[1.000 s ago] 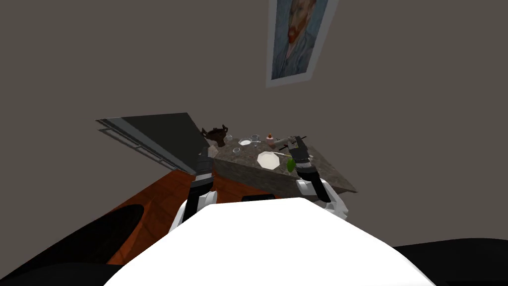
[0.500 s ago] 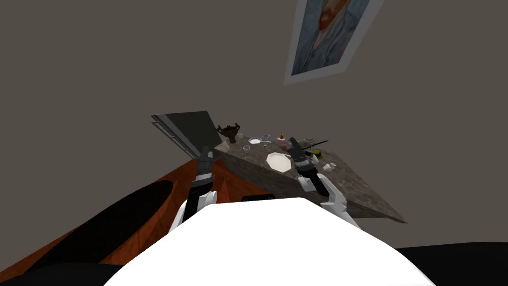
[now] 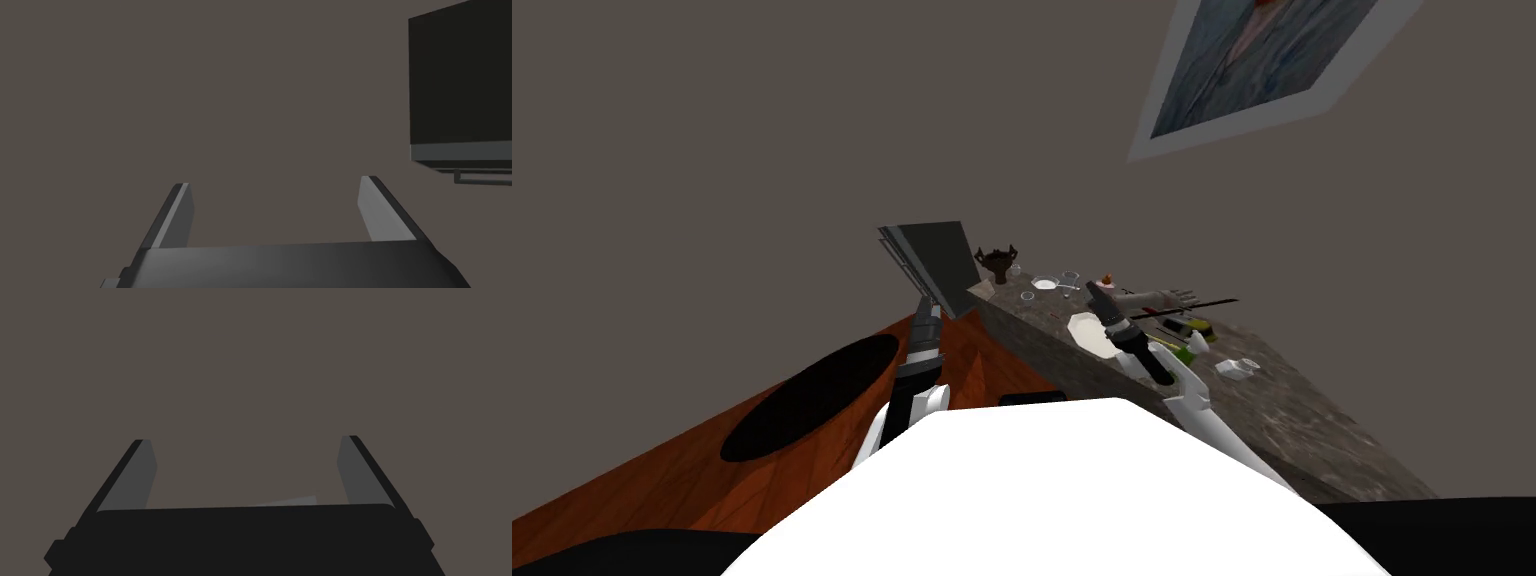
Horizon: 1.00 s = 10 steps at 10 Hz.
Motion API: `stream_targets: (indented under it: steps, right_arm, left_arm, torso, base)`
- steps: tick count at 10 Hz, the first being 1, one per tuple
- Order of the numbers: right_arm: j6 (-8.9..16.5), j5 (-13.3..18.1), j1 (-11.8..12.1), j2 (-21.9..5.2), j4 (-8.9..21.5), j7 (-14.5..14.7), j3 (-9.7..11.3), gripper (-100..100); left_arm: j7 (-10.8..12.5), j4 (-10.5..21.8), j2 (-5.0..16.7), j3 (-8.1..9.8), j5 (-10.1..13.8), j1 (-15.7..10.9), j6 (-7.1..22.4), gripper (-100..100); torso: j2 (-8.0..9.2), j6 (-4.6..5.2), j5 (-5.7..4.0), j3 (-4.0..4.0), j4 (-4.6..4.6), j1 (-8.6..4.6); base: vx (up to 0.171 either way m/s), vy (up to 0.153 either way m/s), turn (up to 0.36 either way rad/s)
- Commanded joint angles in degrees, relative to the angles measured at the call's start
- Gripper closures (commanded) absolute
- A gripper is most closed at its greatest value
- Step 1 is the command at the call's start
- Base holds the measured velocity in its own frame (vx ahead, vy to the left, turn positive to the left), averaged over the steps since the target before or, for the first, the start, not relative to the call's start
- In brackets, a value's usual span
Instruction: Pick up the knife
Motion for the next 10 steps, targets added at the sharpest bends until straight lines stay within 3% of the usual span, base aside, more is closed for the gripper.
stream_targets:
  steps: [1,2,5,6,7,8,9,10]
  right_arm:
    - [-1.5,1.2,-1.2,-2.9,2.8,-0.4,0.5,-100]
    - [-1.5,1.2,-1.2,-4.0,2.8,-0.4,0.5,-100]
    - [-4.2,3.4,-3.3,-9.0,7.8,-1.1,1.9,-100]
    - [-4.2,3.4,-3.3,-9.9,7.8,-1.1,1.9,-100]
    - [-5.6,4.6,-4.2,-12.0,10.5,-1.5,2.8,-100]
    - [-5.6,4.6,-4.2,-12.9,10.5,-1.5,2.8,-100]
    - [-7.1,5.8,-5.1,-15.0,13.1,-1.9,3.7,-100]
    - [-7.1,5.8,-5.1,-15.9,13.2,-1.9,3.7,-100]
  left_arm:
    - [0.0,0.0,0.0,0.00,0.0,0.0,0.0,0]
    - [0.0,0.0,0.0,0.00,0.0,0.0,0.0,0]
    - [0.0,0.0,0.0,0.01,0.0,0.0,0.0,0]
    - [0.0,0.0,0.0,0.00,0.0,0.0,0.0,0]
    - [0.0,0.0,0.0,0.01,0.0,0.0,0.0,0]
    - [0.0,0.0,0.0,0.00,0.0,0.0,0.0,0]
    - [0.0,0.0,0.0,0.01,0.0,0.0,0.0,0]
    - [0.0,0.0,0.0,0.00,0.0,0.0,0.0,0]
  torso:
    - [0.00,0.00,0.00,0.00,0.00,0.00]
    - [-0.02,-0.04,-0.01,-0.01,0.00,-0.01]
    - [0.02,0.03,-0.02,0.01,0.00,-0.08]
    - [0.01,-0.02,-0.02,0.00,0.00,-0.07]
    - [0.02,0.03,-0.02,0.01,0.01,-0.09]
    - [0.01,-0.02,-0.02,0.01,0.00,-0.08]
    - [0.03,0.05,-0.03,0.01,0.01,-0.11]
    - [0.02,-0.02,-0.03,0.01,0.00,-0.11]
  base:
    - [0.018,0.030,0.367]
    - [0.017,0.015,0.201]
    - [0.013,0.016,0.293]
    - [0.011,0.008,0.229]
    - [0.011,0.011,0.370]
    - [0.012,0.000,0.204]
    - [0.012,0.002,0.367]
    - [0.010,-0.007,0.226]
